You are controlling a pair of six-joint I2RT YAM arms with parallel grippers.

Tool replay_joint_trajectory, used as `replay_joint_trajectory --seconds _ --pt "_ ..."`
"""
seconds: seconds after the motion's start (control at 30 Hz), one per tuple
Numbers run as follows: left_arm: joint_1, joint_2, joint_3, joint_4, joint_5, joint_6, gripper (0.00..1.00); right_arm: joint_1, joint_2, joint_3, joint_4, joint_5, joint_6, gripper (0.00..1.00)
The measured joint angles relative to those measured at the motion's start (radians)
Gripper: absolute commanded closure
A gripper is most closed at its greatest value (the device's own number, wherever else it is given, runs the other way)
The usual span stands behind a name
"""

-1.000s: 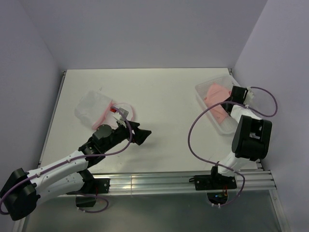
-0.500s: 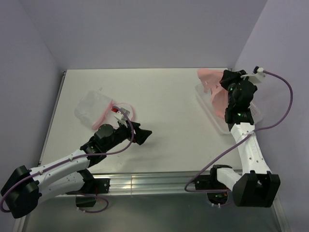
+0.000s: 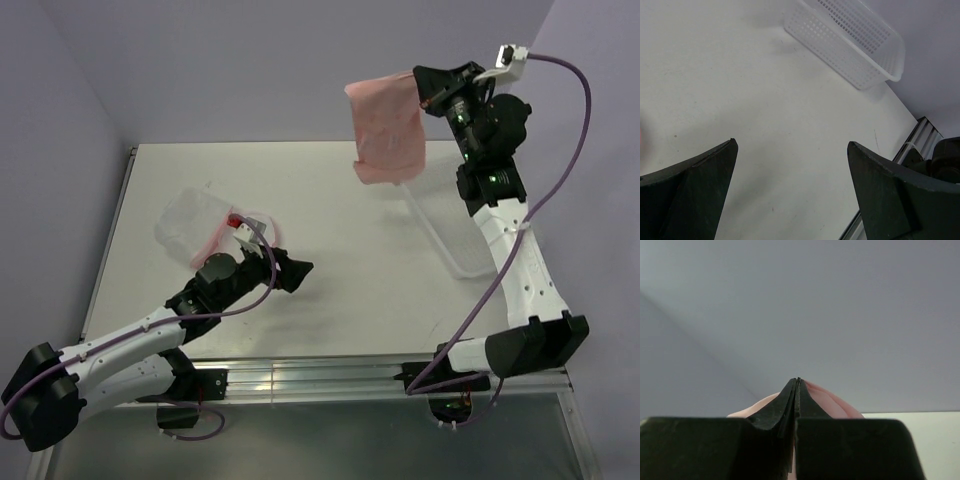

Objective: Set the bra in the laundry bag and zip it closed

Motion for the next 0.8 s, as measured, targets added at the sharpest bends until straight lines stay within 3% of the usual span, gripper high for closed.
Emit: replay_joint_trajectory --seconds 0.13,0.23,0.33,0.43,0.53,0.67,0.8 --pt "0.0 -0.001 0.026 -0.021 -0.028 -0.01 0.02 0.039 0.106 0.144 -0.009 -0.056 0.009 1.0" --pt "0.0 -0.012 0.034 -0.037 -0.052 -0.02 0.02 0.066 0.124 0.135 0.001 -0.119 0.021 1.0" --pt "0.0 -0.035 0.034 -0.061 -0.077 -0.026 0.02 0.099 0.068 -0.053 0.077 -0.173 0.031 1.0" --pt "0.0 -0.065 0.034 -0.088 -0.108 -0.038 0.02 0.157 -0.009 -0.367 0.123 -0.205 0.032 1.0" --pt "0.0 -0.094 0.035 -0.115 -0.143 -0.048 0.02 0.22 -0.045 -0.588 0.076 -0.219 0.034 1.0" --pt "-0.001 -0.128 0.037 -0.157 -0.195 -0.067 0.02 0.325 -0.204 -0.68 -0.064 -0.186 0.01 1.0" --pt "-0.001 -0.154 0.072 -0.193 -0.221 -0.078 0.02 0.43 -0.486 -0.669 -0.076 -0.148 -0.013 1.0"
